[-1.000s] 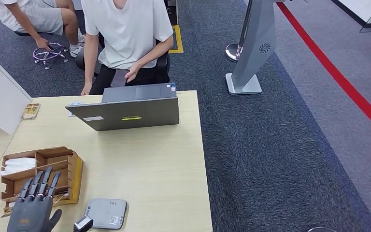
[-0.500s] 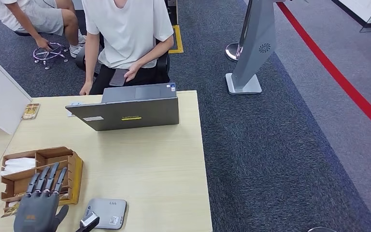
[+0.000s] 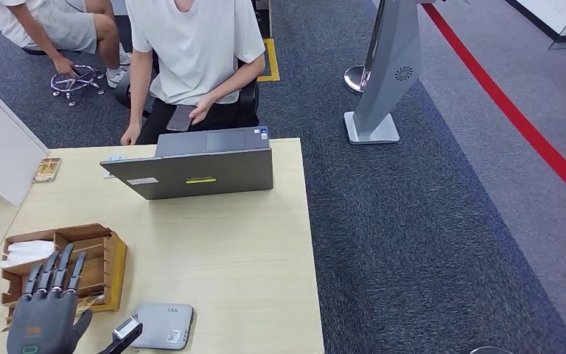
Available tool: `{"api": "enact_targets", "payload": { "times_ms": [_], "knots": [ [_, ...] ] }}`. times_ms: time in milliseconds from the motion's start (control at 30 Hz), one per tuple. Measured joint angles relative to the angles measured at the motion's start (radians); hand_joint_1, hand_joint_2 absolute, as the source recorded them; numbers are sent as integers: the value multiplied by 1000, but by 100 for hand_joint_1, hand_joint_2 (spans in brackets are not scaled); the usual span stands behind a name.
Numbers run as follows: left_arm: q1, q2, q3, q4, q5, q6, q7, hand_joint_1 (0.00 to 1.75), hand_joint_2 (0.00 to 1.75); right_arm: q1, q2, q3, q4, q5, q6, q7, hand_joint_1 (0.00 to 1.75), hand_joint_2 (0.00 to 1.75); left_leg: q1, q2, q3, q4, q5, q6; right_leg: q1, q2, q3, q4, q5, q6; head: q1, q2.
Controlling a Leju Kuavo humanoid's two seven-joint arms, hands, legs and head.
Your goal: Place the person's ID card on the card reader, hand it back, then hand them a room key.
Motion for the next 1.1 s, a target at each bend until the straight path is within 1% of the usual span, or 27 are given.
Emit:
{"api": "enact_targets", "payload": {
  "times_ms": [100, 300, 667, 1100],
  "knots": [
    [0, 6, -1, -3, 0, 0, 5, 0, 175, 0, 0, 0, 0, 0, 0, 1, 0, 175, 0, 0, 0, 0, 0, 0, 0, 0, 0, 0, 0, 0, 0, 0],
    [-4, 14, -2, -4, 0, -1, 41, 0, 175, 0, 0, 4, 0, -3, 0, 8, 0, 175, 0, 0, 0, 0, 0, 0, 0, 0, 0, 0, 0, 0, 0, 0],
    [-7, 14, -3, -13, 0, -25, 56, 0, 175, 1, 0, 8, 0, -8, 0, 18, 0, 175, 0, 0, 0, 0, 0, 0, 0, 0, 0, 0, 0, 0, 0, 0],
    [1, 10, 13, -14, 0, -37, 40, 0, 175, 1, 0, 8, -3, -20, 0, 30, 0, 175, 0, 0, 0, 0, 0, 0, 0, 0, 0, 0, 0, 0, 0, 0]
  ]
}}
